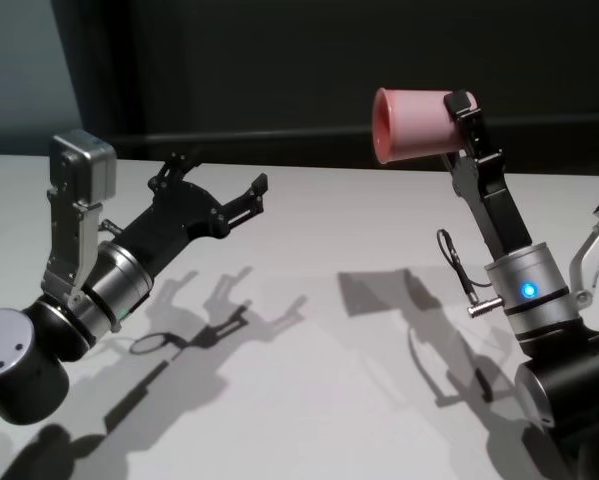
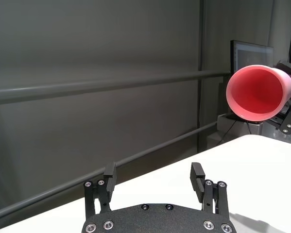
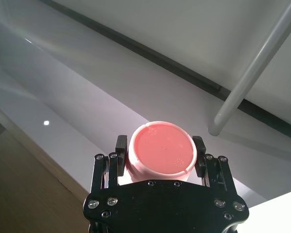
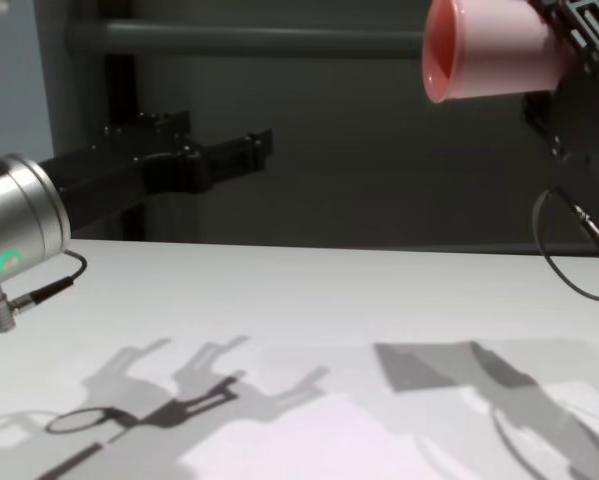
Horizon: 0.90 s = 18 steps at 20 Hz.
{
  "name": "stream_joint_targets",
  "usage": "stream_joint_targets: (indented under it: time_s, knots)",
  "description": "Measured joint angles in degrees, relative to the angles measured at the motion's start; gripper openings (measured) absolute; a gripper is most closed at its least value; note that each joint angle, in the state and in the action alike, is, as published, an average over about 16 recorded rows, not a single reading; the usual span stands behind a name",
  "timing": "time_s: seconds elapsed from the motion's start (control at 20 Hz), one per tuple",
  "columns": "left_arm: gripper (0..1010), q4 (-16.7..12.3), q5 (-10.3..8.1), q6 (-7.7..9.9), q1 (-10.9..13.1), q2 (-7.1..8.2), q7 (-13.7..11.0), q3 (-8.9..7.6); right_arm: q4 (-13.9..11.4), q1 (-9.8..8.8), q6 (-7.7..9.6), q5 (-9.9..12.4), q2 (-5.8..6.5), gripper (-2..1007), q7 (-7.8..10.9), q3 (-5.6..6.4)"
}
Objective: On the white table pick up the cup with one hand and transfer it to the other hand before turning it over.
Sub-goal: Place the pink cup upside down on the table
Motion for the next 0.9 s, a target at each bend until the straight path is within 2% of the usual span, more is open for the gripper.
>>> stream_joint_targets:
  time_s: [0.6,0.9]
  knots:
    - [1003,-5.5,2.27,-0.35,9.3,-2.29,10.2,-3.87,0.0,0.0,0.0,0.0,0.0,781,0.0,0.0]
    - [1003,-7.7,2.75,-1.09,14.0,-3.49,14.1,-6.2,0.0,0.0,0.0,0.0,0.0,781,0.01,0.0]
